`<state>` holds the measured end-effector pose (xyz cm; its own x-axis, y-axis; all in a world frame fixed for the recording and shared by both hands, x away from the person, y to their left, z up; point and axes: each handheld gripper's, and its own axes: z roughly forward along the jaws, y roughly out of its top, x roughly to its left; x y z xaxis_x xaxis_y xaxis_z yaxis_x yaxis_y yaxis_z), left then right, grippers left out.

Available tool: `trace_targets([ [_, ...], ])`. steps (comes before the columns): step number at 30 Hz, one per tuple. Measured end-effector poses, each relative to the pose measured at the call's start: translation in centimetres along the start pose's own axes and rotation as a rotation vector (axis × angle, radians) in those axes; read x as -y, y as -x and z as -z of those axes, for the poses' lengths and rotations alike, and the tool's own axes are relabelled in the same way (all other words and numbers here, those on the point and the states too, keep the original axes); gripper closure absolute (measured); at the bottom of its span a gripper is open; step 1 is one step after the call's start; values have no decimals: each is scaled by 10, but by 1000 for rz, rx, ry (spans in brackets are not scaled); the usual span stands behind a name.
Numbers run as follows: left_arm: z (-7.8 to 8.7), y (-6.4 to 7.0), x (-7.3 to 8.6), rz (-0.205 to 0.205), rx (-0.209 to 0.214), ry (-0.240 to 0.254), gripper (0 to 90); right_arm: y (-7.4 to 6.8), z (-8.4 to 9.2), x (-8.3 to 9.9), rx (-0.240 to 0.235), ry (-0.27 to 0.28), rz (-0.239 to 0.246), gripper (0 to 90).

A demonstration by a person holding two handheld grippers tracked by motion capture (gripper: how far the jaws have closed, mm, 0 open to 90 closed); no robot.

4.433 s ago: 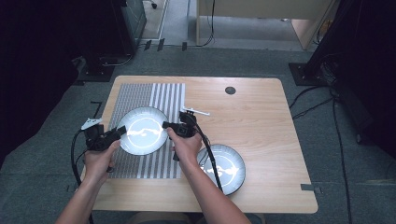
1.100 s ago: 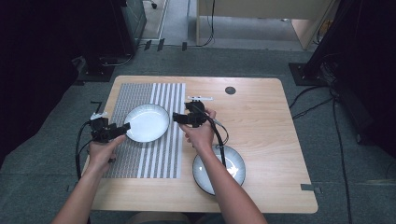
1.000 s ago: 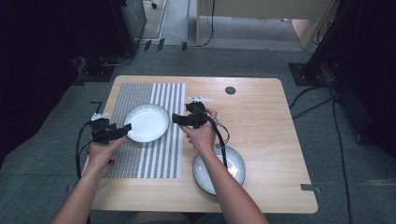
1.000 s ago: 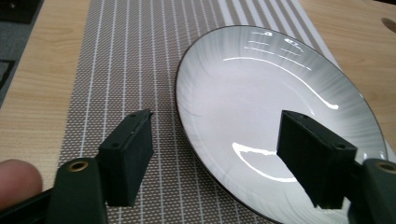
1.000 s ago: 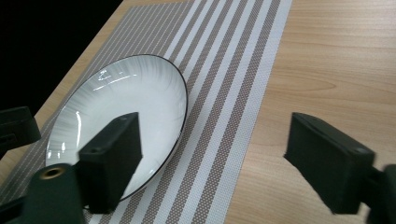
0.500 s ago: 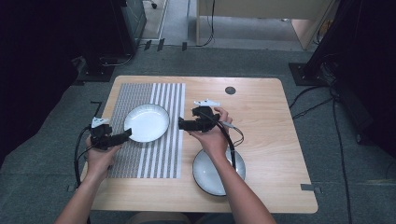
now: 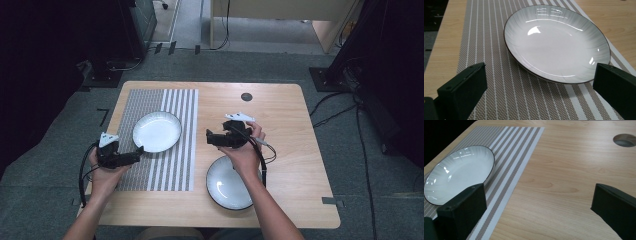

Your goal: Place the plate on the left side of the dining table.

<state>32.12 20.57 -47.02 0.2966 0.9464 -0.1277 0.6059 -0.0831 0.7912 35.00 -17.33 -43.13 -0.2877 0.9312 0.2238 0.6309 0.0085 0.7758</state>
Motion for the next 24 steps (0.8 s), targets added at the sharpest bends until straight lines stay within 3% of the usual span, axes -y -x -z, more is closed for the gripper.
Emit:
trace_targets([
  [7, 8, 9, 12, -55, -16, -5, 0, 15, 18, 9, 22, 12, 0, 0],
  [12, 18, 12, 15, -40, 7, -4, 0, 26, 26, 15, 13, 13, -29, 0],
  [16, 25, 15, 21, -59, -2, 8, 0, 33, 34, 22, 14, 22, -40, 0],
  [24, 33, 9, 33, -51, -22, 8, 0, 48, 53, 35, 43, 41, -44, 0],
])
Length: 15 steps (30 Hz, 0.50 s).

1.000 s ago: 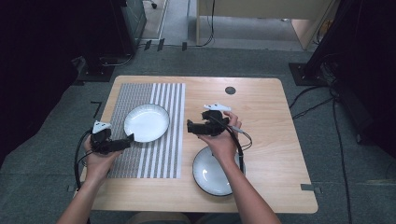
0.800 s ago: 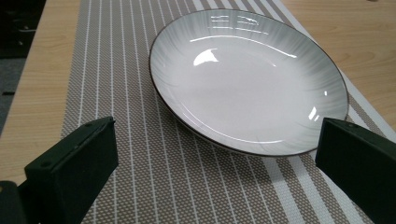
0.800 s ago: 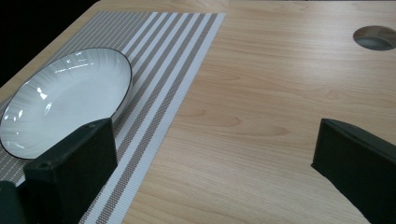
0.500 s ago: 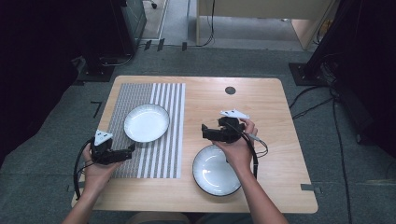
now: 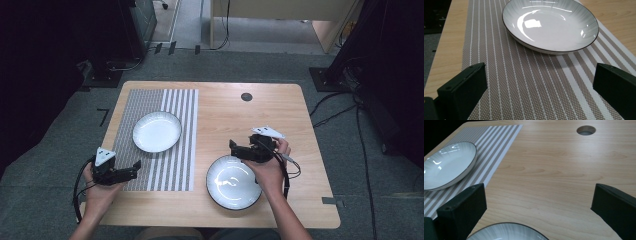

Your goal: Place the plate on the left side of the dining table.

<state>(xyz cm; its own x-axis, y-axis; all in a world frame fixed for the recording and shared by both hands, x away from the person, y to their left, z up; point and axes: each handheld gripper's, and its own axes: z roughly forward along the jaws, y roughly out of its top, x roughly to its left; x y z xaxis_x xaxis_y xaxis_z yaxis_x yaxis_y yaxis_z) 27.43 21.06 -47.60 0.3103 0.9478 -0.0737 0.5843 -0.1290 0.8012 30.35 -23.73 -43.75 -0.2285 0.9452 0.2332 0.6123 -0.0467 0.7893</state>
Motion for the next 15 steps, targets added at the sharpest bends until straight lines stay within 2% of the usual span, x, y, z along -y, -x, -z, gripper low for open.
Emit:
trace_targets([
  [4, 4, -2, 6, -5, -9, 0, 0, 11, 8, 7, 20, 6, -6, 0],
  [8, 7, -6, 11, 11, -10, 4, 0, 24, 15, 14, 36, 11, -19, 0],
  [9, 7, -8, 15, 7, -15, -5, 0, 31, 20, 16, 26, 16, -38, 0],
  [11, 6, -9, 17, 5, -20, -11, 0, 33, 22, 17, 26, 18, -43, 0],
  [15, 8, -12, 24, 0, -39, -14, 0, 47, 32, 25, 43, 32, -59, 0],
])
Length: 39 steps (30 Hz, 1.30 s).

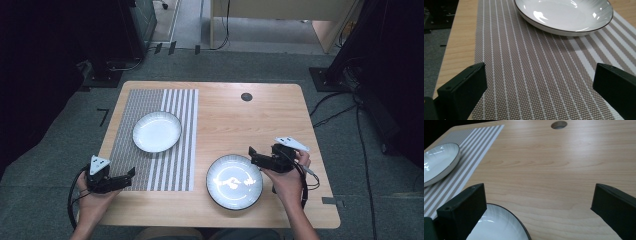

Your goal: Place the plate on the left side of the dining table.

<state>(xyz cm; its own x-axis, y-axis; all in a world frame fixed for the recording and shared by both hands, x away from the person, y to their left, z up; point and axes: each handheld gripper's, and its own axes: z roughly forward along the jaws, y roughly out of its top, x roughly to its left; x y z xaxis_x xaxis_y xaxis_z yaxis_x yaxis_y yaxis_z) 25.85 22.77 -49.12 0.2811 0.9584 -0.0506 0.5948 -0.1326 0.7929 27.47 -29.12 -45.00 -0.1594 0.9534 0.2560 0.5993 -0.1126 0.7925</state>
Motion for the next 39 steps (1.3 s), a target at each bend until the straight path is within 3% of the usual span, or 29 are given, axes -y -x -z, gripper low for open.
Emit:
trace_targets([
  [5, 2, -6, 6, 11, -6, -5, 0, 15, 8, 9, 24, 0, -8, 0],
  [16, 5, -13, 19, -17, -42, -34, 0, 48, 23, 31, 62, 16, -31, 0],
  [19, 5, -16, 23, -8, -41, -41, 0, 55, 26, 36, 74, 15, -34, 0],
  [23, 5, -21, 27, 5, -29, -65, 0, 66, 30, 43, 101, 17, -29, 0],
  [34, 12, -27, 39, -7, -51, -85, 0, 103, 41, 68, 181, -7, -32, 0],
  [39, 13, -29, 41, 0, -52, -85, 0, 111, 45, 74, 213, -12, -17, 0],
])
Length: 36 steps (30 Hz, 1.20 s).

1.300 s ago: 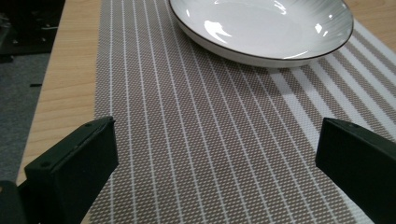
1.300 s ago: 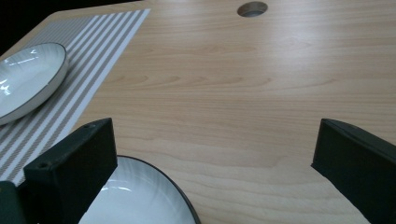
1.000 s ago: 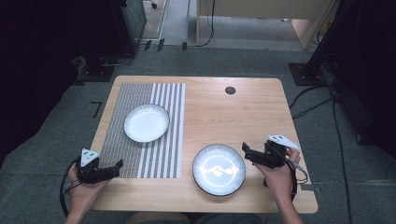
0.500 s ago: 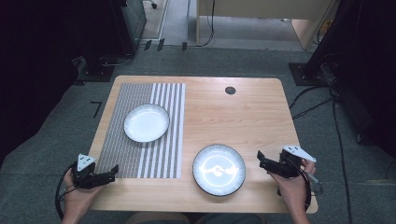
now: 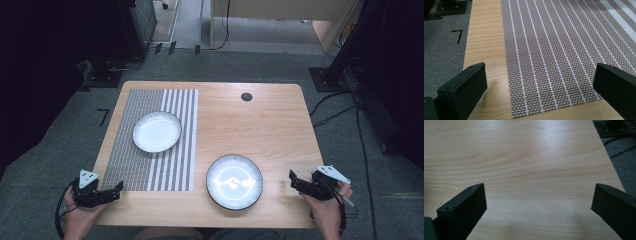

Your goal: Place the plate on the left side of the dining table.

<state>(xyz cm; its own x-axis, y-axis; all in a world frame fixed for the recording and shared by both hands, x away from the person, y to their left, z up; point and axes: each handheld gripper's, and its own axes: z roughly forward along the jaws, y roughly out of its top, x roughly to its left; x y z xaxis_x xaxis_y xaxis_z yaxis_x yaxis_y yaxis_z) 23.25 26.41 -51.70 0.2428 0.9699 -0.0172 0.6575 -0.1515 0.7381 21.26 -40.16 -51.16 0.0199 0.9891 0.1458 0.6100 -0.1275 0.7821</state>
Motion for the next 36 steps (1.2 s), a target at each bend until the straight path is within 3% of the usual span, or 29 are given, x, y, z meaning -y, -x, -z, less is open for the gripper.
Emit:
trace_targets([
  [8, 0, -2, 2, 9, 8, -23, 0, 16, 5, 12, 42, -22, 5, 0],
  [14, 0, -1, 3, -6, 1, -34, 0, 22, 8, 17, 57, -43, 14, 0],
  [22, 0, 1, 4, -12, -6, -33, 0, 22, 9, 21, 72, -109, 49, 0],
  [27, 0, 1, 4, -12, -7, -31, 0, 18, 8, 22, 87, -121, 84, 0],
  [36, 0, 2, 5, -6, -14, -26, 0, 18, 8, 22, 87, -122, 82, 0],
])
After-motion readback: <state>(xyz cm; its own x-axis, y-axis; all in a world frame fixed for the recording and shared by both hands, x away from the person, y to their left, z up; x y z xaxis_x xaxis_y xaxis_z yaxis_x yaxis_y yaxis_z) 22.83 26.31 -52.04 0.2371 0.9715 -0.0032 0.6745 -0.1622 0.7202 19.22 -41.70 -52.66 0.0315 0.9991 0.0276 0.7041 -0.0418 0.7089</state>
